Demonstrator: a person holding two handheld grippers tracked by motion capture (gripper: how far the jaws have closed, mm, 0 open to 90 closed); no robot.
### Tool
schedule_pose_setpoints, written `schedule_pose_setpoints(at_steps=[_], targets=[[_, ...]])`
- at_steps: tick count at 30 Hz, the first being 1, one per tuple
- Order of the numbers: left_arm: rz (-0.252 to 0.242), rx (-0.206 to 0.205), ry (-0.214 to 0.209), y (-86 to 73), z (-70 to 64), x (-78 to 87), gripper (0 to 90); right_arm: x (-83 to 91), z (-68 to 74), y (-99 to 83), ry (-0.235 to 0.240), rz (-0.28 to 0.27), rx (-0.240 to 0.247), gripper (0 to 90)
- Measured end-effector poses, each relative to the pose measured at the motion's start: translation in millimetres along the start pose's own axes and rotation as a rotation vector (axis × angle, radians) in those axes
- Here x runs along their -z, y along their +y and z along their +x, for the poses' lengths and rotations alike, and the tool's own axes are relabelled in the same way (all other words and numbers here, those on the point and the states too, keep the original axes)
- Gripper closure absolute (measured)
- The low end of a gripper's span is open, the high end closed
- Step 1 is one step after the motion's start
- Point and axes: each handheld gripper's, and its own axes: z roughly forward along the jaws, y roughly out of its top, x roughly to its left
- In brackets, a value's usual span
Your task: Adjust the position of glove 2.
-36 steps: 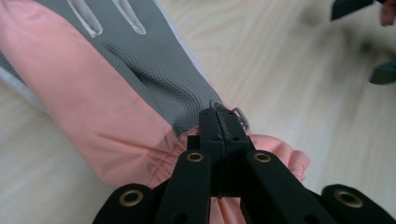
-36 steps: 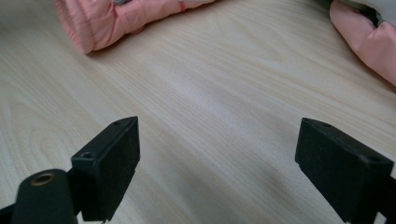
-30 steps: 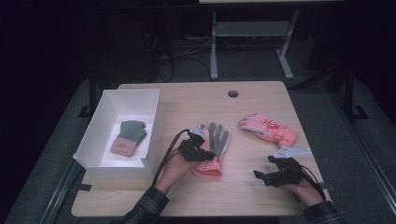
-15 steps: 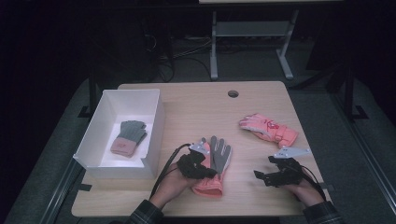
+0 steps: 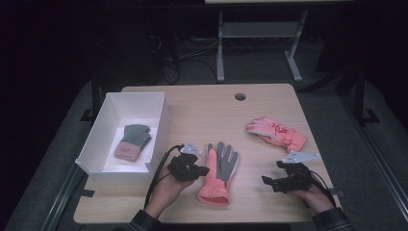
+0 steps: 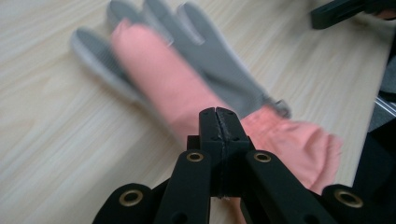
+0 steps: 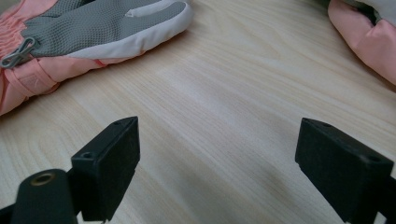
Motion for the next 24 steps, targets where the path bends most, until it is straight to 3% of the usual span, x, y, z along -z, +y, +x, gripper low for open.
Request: schedule_pose_setpoints(at_steps=[4, 8, 13, 18, 24], targets=[[0.029, 0.021, 0.038, -10.9, 2.1, 0.8, 89.9, 1.2, -1.2, -0.3, -0.001, -0.007, -0.006, 13.6], [0.064, 0.028, 0.015, -16.2, 3.6, -8.2, 89.9, 0.7, 0.0, 1.1, 0.001, -0.002, 0.003, 13.5], [0.084, -0.023, -0.026, -12.4, -4.0, -17.1, 89.9, 2.4, -0.8, 1.3, -0.001, -0.005, -0.003, 13.4], [0.089, -0.051, -0.057, -6.4, -13.4, -28.3, 89.9, 6.7, -5.8, 3.1, -0.02, -0.007, -0.046, 13.5], [0.085, -0.079, -0.084, 1.4, -21.0, -39.9, 89.9, 16.2, -8.6, 6.1, 0.015, -0.023, -0.045, 13.6]])
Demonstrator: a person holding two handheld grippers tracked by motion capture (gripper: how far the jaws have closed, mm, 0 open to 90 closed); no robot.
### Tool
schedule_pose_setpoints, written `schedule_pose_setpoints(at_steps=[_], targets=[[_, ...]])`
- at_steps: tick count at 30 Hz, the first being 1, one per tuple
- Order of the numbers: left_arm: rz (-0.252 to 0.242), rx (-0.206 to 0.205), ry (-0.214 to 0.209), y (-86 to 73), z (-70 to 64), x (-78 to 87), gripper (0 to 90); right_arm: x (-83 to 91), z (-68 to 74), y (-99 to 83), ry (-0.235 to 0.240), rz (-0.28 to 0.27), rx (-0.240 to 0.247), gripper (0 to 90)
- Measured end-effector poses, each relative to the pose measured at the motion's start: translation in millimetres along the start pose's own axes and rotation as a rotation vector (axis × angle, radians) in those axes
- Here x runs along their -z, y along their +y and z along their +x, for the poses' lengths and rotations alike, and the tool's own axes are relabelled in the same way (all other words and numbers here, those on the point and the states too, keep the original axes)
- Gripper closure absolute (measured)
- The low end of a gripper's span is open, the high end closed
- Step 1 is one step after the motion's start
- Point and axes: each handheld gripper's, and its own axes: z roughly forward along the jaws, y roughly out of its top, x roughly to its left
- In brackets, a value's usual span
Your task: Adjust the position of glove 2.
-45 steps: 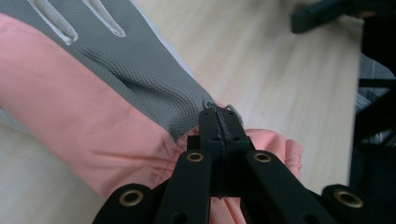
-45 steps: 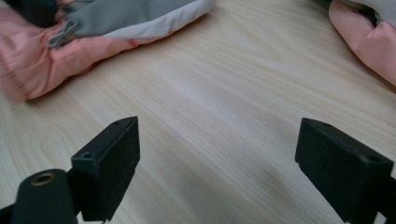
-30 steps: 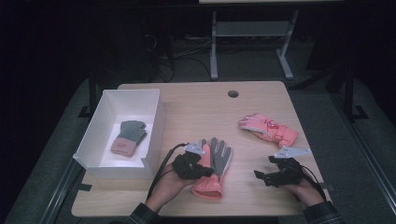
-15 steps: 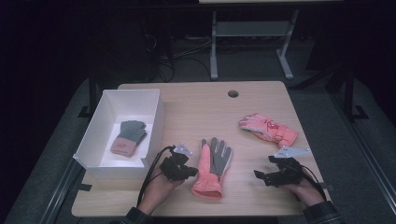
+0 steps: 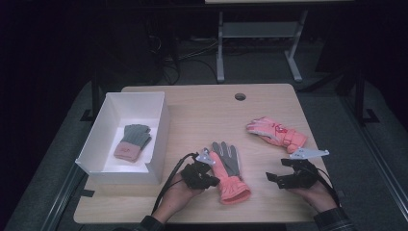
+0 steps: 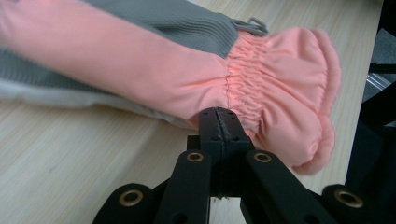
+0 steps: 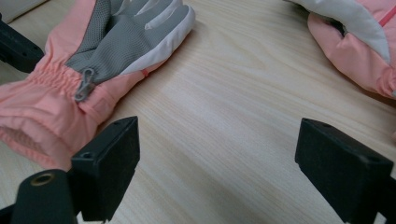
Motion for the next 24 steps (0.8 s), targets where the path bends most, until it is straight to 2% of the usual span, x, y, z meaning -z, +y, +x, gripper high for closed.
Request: schedule_pose_setpoints(at_steps=[1, 3, 4, 8, 12, 15, 17, 20, 24], targets=[[0.014, -0.02, -0.004, 1.8, 0.7, -0.9, 89.9, 0.1, -0.2, 0.3, 0.0, 0.004, -0.003, 13.5], [-0.003, -0.01, -0.014, 4.7, -1.9, -5.8, 89.9, 0.2, -0.8, 1.5, 0.002, 0.009, -0.016, 13.5], [0.003, -0.023, -0.018, 6.2, -1.9, -7.6, 89.9, 0.3, -0.9, 1.7, 0.007, 0.009, -0.018, 13.5], [-0.006, -0.031, -0.03, 10.6, -3.8, -14.2, 89.9, -0.9, -0.7, 1.4, -0.002, 0.033, -0.02, 14.1], [-0.017, -0.049, -0.024, 8.1, -2.6, -10.0, 89.7, -0.7, -2.1, 0.6, 0.001, 0.034, -0.015, 15.3], [-0.026, -0.066, -0.03, 0.9, 0.9, -3.6, 76.0, -0.4, -2.2, 0.7, 0.013, 0.032, -0.019, 20.2], [-0.034, -0.085, -0.002, -5.0, 3.6, 1.6, 66.3, -1.1, -2.6, 0.7, 0.02, 0.044, -0.022, 22.3], [-0.047, -0.091, 0.015, -13.2, 7.8, 7.4, 50.4, -2.7, -2.9, -0.5, 0.034, 0.054, -0.021, 27.6], [-0.041, -0.122, 0.063, -25.3, 12.3, 14.3, 33.1, -1.2, -0.8, -0.8, 0.039, 0.057, -0.022, 32.4]])
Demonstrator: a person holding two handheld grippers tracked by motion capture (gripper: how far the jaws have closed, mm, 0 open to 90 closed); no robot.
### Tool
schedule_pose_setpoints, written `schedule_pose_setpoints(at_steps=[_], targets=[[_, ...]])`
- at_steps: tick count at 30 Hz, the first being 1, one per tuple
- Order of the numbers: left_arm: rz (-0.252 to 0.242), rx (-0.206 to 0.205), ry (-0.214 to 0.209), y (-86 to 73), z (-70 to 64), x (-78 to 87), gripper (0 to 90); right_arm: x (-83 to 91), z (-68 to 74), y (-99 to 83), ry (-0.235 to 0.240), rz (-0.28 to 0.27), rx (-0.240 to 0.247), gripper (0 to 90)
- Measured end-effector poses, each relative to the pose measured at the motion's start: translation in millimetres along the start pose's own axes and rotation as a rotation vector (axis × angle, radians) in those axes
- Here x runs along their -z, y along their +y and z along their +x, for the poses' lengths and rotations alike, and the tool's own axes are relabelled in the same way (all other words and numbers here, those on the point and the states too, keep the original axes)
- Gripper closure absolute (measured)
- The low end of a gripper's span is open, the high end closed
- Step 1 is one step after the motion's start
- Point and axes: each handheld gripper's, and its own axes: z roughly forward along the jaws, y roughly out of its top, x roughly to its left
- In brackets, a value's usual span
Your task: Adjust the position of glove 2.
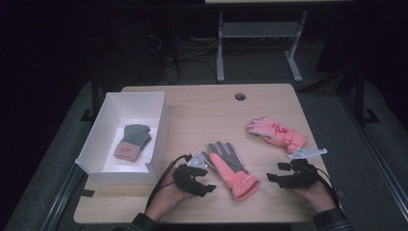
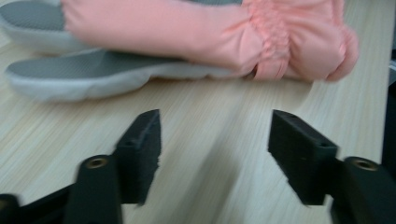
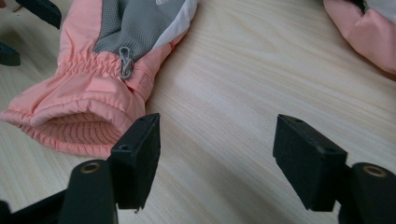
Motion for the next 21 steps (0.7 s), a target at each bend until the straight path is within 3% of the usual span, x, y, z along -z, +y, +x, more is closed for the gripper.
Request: schedule_pose_setpoints(at_steps=[2, 5, 7, 12, 17, 21], targets=[[-0.005, 0.002, 0.022, -5.0, -1.5, 1.3, 26.5, 0.6, 0.3, 0.1, 0.0, -0.005, 0.009, 35.4], [0.025, -0.029, 0.082, -13.4, -3.4, 1.3, 16.2, 2.0, 0.2, 0.2, 0.003, -0.019, 0.019, 42.5], [0.024, -0.02, 0.107, -19.3, -2.1, 2.8, 13.3, 3.0, -0.2, -0.1, 0.011, -0.019, 0.016, 47.2], [0.005, 0.006, 0.109, -29.3, 1.8, 6.5, 12.6, 5.1, -2.6, -0.7, 0.014, -0.04, 0.046, 58.7], [-0.025, -0.015, 0.118, -31.6, -0.8, 13.1, 12.6, 7.4, -2.9, 0.4, 0.011, -0.04, 0.062, 69.3], [-0.022, -0.006, 0.118, -30.0, -1.4, 15.4, 13.0, 7.5, -4.8, 4.3, 0.012, -0.04, 0.069, 76.4]])
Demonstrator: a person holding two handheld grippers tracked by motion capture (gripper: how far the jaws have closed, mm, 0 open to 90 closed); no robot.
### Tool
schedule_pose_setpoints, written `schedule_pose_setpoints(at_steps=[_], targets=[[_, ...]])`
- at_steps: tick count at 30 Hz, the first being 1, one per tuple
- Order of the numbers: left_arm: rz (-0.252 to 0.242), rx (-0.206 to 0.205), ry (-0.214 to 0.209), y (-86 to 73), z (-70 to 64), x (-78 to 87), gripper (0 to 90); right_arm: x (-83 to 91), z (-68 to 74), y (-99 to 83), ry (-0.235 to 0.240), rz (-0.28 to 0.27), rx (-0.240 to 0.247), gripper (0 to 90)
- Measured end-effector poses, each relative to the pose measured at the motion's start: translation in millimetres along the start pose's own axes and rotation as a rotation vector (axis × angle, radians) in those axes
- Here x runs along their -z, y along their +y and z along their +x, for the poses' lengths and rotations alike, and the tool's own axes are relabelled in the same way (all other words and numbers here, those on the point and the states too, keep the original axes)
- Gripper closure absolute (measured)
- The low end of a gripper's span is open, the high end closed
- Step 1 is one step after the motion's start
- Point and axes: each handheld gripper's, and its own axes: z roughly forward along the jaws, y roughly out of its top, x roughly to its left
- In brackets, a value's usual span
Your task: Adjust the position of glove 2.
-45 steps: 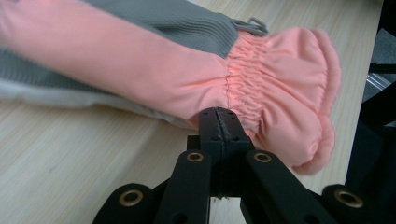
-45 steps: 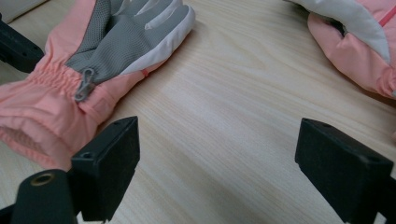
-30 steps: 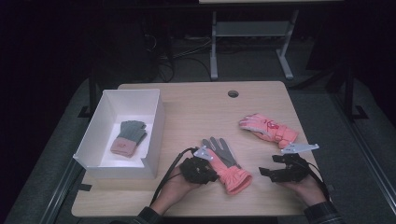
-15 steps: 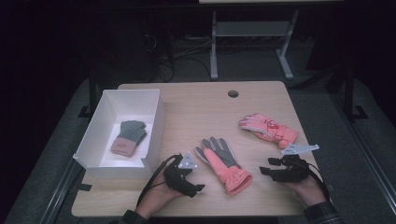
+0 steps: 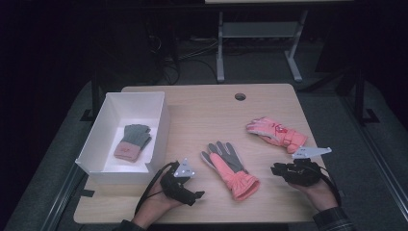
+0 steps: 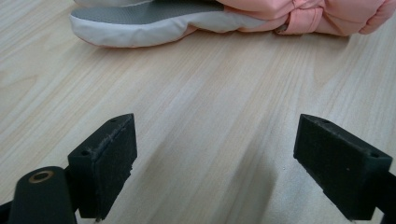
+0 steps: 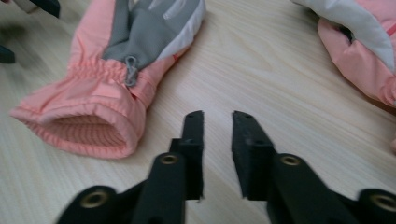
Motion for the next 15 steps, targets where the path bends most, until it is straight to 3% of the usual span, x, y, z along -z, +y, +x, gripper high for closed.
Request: schedule_pose_setpoints(at_steps=[7, 15], targets=[[0.006, 0.025, -0.031, 2.6, -2.9, -0.2, 13.7, 4.5, -11.3, 21.9, -0.031, -0.007, 0.023, 89.8], [-0.026, 0.016, -0.039, 1.9, -0.7, 3.5, 13.5, -2.6, -33.5, 52.3, -0.112, 0.02, 0.067, 82.2]])
